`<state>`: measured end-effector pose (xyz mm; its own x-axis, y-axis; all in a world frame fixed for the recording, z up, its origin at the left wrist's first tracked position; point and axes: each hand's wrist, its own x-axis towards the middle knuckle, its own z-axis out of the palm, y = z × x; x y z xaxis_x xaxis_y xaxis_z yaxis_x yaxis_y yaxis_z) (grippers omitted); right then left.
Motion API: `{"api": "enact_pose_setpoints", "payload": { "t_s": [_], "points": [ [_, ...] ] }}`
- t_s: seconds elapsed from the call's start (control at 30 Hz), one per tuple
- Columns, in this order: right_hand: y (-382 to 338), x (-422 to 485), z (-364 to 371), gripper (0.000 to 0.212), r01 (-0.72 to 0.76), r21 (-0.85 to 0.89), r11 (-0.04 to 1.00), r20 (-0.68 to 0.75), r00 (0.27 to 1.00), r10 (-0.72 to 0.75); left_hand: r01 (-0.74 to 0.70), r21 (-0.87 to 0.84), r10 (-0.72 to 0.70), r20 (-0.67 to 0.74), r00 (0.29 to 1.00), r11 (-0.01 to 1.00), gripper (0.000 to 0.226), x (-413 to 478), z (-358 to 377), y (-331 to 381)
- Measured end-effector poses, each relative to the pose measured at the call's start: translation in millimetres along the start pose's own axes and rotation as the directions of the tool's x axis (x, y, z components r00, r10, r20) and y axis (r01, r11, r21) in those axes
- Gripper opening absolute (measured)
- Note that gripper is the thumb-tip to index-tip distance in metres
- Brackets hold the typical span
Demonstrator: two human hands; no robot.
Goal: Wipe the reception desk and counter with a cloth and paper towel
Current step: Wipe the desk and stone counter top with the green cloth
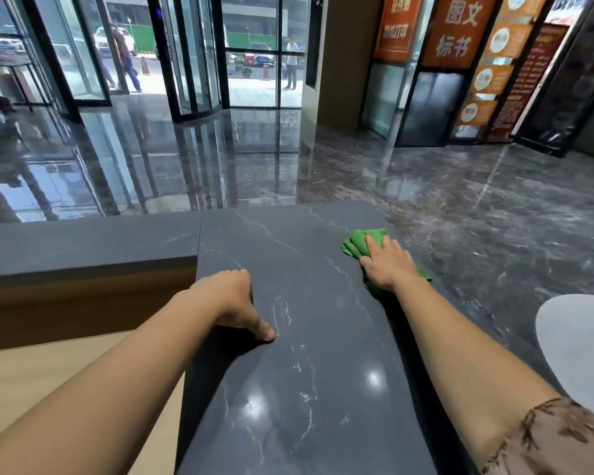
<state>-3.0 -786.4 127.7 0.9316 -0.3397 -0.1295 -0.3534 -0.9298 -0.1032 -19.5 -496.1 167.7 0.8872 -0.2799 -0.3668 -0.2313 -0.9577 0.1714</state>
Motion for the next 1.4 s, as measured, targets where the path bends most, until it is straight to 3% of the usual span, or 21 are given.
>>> {"api": "enact_pose_setpoints", "payload": {
  "t_s": [0.17,0.3,0.47,0.63,0.73,0.93,1.07,1.2,1.3,1.4],
  "points": [
    [10,-75,12,0.061,-0.143,-0.001,0.99,0.021,0.989,0.143,0.015,0.015,-0.016,0.011,1.0,1.0,0.085,1,-8,13],
    [-20,-104,17,0.063,-0.146,-0.033,0.989,0.06,0.987,0.148,-0.017,-0.006,0.017,0.022,1.0,1.0,0.09,4,-8,30],
    [-16,-65,5,0.061,-0.048,0.051,0.998,0.051,0.998,0.046,-0.04,0.037,0.038,0.044,0.998,0.999,0.092,13,-1,45],
    [6,-49,1,0.065,-0.29,0.065,0.955,0.093,0.955,0.283,-0.055,0.093,0.053,0.031,0.998,0.994,0.106,19,-1,36],
    [2,-22,-5,0.07,-0.391,0.049,0.919,0.077,0.919,0.387,-0.046,0.122,0.042,0.038,0.998,0.991,0.102,22,-3,38],
    [-37,57,-13,0.074,-0.418,0.052,0.907,0.045,0.908,0.416,-0.053,0.133,0.046,0.05,0.998,0.99,0.098,26,3,41],
    [-96,85,-11,0.07,-0.256,0.058,0.965,0.049,0.966,0.254,-0.061,0.121,0.056,0.044,0.997,0.991,0.106,29,6,39],
    [-177,85,-3,0.06,0.112,0.068,0.991,0.091,0.989,-0.118,-0.097,0.12,0.096,0.013,0.995,0.988,0.122,27,9,31],
    [-227,69,2,0.056,0.41,0.082,0.908,0.186,0.889,-0.418,-0.143,0.106,0.143,0.006,0.99,0.984,0.135,29,9,29],
    [-247,60,7,0.055,0.607,0.017,0.794,0.241,0.768,-0.593,-0.143,0.092,0.144,0.0,0.99,0.985,0.13,29,7,29]
  ]
}}
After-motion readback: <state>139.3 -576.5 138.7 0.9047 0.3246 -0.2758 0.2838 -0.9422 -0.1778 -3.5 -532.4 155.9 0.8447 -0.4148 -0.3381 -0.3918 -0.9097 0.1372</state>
